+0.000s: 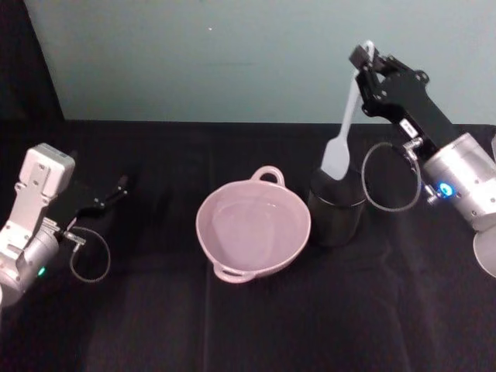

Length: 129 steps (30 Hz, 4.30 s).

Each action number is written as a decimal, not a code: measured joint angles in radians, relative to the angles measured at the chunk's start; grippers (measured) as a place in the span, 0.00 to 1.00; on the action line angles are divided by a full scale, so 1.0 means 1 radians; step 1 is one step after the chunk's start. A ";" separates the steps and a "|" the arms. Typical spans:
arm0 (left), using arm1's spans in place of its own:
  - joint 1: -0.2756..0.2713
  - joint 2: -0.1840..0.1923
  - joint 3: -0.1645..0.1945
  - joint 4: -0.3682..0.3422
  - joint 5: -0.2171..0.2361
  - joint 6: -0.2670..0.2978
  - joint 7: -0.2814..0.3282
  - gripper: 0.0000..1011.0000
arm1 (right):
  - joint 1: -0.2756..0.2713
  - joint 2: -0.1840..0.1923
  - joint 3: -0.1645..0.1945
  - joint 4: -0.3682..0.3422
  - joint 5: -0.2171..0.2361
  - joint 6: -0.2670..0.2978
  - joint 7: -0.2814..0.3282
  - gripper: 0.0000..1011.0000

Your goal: Use the one hand to pick up the spoon and stir the clear water in the bowl.

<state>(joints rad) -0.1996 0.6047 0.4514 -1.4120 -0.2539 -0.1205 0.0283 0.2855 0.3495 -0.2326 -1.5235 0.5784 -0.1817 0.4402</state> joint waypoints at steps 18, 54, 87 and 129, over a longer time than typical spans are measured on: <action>0.000 0.000 0.000 0.000 0.000 0.000 0.000 1.00 | -0.014 -0.052 0.043 0.193 0.100 -0.031 0.054 0.11; 0.000 0.000 0.000 0.000 0.000 0.000 0.000 1.00 | 0.008 -0.096 0.053 0.355 0.309 0.012 0.103 0.11; 0.000 0.000 0.000 0.000 0.000 0.000 0.000 1.00 | -0.054 -0.089 0.086 0.296 0.297 0.009 0.039 0.78; 0.000 0.000 0.000 0.000 0.000 0.000 0.000 1.00 | -0.056 0.093 -0.074 0.244 -0.312 0.013 -0.380 0.99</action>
<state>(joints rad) -0.1995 0.6047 0.4514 -1.4120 -0.2539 -0.1205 0.0283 0.2294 0.4425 -0.3066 -1.2795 0.2666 -0.1686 0.0606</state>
